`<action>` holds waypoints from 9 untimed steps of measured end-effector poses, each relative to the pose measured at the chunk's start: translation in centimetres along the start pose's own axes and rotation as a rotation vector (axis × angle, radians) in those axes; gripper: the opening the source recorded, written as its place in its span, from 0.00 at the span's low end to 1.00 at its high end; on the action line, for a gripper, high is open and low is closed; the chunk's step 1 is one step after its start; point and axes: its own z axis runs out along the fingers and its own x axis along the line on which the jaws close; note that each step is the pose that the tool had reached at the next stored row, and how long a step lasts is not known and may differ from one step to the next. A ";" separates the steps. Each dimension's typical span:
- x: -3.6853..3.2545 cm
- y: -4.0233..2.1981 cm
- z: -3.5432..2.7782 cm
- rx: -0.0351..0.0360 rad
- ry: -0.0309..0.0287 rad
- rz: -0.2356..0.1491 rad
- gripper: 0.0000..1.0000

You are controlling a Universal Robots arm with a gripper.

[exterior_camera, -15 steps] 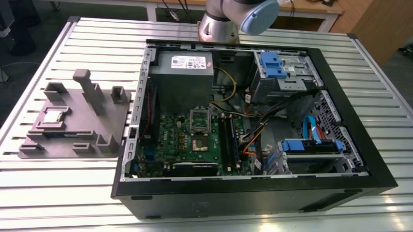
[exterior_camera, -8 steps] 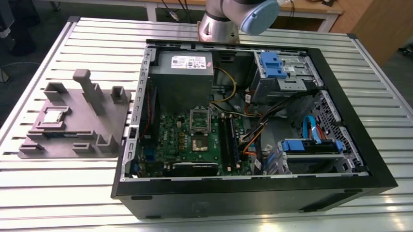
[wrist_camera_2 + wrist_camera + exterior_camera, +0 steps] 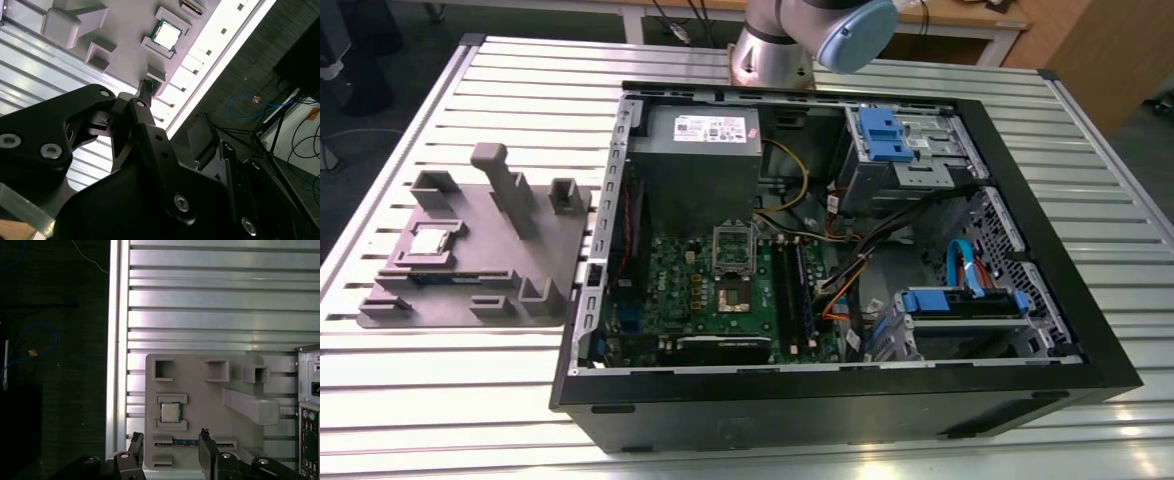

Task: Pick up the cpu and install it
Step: 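Pick up the cpu and move it towards the insertion slot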

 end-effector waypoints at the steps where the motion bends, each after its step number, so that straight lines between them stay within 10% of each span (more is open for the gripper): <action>1: 0.00 0.00 0.00 0.0000 0.0000 0.000 0.56; 9: 0.00 -0.01 0.16 -0.0002 -0.0003 0.000 0.56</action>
